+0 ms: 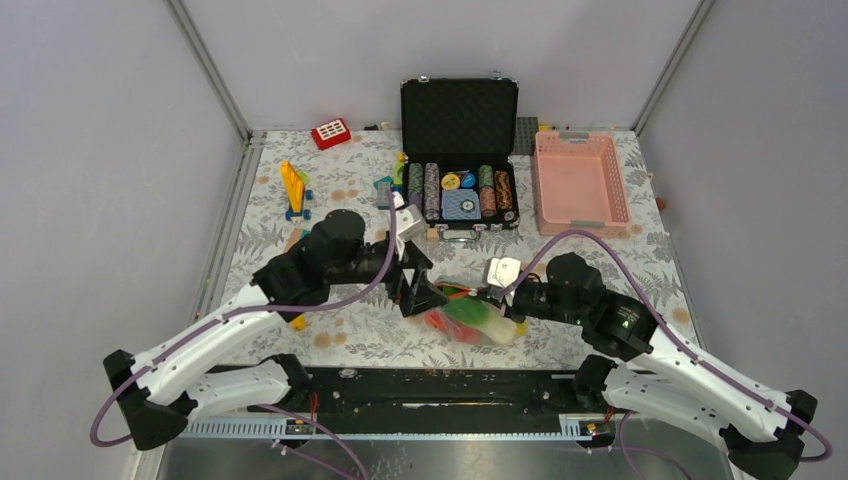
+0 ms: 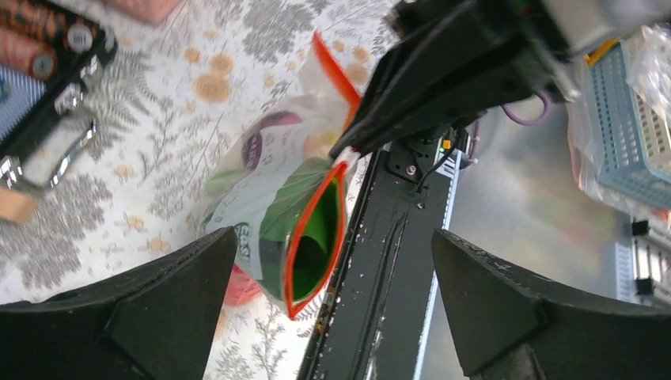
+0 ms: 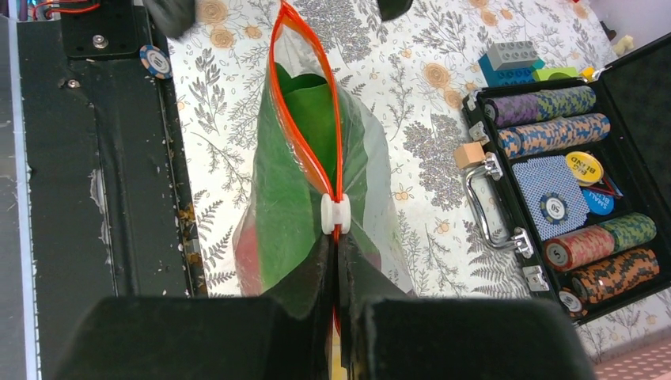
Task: Place the food in the zip-top bag and seal the zipper
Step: Zip the zipper food storage bag at the center of the board.
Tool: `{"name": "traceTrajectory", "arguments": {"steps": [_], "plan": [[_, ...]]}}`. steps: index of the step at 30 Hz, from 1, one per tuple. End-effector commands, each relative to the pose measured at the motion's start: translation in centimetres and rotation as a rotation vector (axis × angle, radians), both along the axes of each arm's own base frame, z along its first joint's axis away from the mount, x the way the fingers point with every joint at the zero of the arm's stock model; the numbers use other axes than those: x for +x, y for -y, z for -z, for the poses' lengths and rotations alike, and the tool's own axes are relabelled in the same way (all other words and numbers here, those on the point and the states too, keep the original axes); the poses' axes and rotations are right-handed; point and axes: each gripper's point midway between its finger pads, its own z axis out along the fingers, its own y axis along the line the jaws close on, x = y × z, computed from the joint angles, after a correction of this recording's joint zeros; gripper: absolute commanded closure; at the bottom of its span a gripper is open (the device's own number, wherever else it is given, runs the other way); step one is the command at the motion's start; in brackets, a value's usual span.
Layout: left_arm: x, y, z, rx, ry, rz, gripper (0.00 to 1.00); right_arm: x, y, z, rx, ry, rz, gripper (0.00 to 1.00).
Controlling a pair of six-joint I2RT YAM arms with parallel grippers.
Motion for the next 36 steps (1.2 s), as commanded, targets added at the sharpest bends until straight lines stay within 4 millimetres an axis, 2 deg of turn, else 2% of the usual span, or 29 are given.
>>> {"name": "traceTrajectory", "arguments": {"steps": [1,5,7,11,14,16,18,22,31,36], "plan": [[-1.7,0.6,-4.5,-0.115,0.241,0.198,0.04,-0.2,-1.1,-3.9,0.107,0.029,-0.026,1.0],[-2.5,1.4,-3.9,-0.091,0.361,0.327,0.05,-0.6,-1.5,-4.3,0.127,-0.014,-0.038,1.0],[-2.3,2.1,-3.7,-0.071,0.406,0.35,0.07,-0.6,-1.7,-4.6,0.14,-0.04,-0.03,1.0],[-2.3,3.7,-2.9,-0.027,0.416,0.392,0.15,-0.8,-1.9,-5.1,0.161,-0.083,-0.014,1.0],[-2.0,4.6,-2.4,0.001,0.405,0.397,0.27,-0.9,-2.1,-5.1,0.174,-0.108,-0.015,1.0],[-2.3,4.9,-2.0,0.004,0.4,0.42,0.35,-1.0,-2.3,-5.0,0.174,-0.113,-0.022,1.0],[-2.6,5.0,-1.8,0.002,0.401,0.439,0.38,-1.1,-2.4,-5.1,0.177,-0.112,-0.033,1.0],[-2.2,5.4,-1.3,0.008,0.398,0.426,0.5,-1.3,-2.5,-5.5,0.195,-0.099,-0.051,1.0],[-2.0,6.4,0.1,0.037,0.361,0.439,0.59,-1.4,-2.7,-5.8,0.205,-0.092,-0.061,1.0],[-2.3,6.4,-0.1,0.023,0.359,0.448,0.84,-1.5,-2.7,-5.4,0.196,-0.092,-0.07,1.0]]}}
